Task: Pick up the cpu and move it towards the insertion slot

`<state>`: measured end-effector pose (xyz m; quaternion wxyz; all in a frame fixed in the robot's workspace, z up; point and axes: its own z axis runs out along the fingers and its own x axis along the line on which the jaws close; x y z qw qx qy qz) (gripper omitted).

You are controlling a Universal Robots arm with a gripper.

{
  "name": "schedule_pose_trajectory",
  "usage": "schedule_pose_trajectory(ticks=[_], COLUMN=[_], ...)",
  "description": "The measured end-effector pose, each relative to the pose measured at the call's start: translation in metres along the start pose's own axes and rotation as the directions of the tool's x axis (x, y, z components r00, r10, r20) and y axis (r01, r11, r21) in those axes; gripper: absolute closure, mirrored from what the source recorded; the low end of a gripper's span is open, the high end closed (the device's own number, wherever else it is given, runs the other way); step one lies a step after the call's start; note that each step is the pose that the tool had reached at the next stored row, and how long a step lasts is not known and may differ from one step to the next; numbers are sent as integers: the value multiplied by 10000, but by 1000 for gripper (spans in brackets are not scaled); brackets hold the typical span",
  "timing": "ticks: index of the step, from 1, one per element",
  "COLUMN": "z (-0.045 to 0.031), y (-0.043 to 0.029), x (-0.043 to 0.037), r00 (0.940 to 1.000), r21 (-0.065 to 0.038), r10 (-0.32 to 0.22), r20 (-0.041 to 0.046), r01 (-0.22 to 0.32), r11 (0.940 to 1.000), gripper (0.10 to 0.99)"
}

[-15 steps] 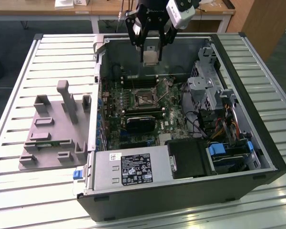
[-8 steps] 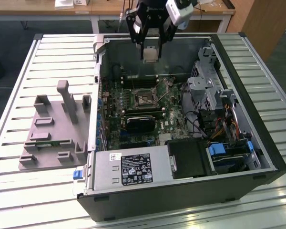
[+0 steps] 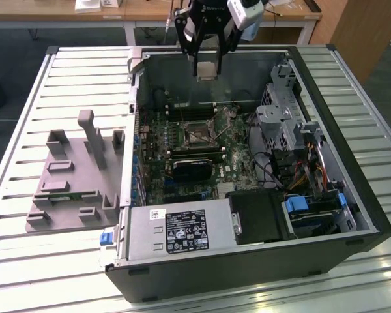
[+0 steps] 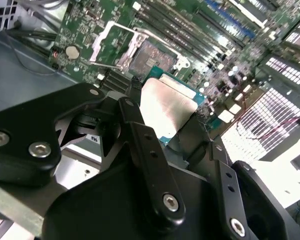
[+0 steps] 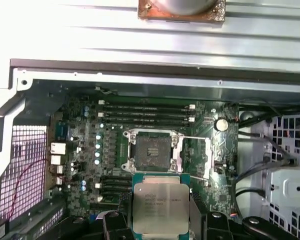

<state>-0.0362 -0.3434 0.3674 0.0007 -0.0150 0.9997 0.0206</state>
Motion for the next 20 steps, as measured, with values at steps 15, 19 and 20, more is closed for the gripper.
schedule_pose_trajectory(ticks=[15,19,20], z=[69,70,70], y=[272,276,277], x=[-11,-11,-11], r00=[10000,10000,10000], r21=[1,1,2], r10=[-89,-89,-89], r20=[28,28,28], r01=[89,89,89], r11=[10000,10000,10000], gripper=[545,545,545])
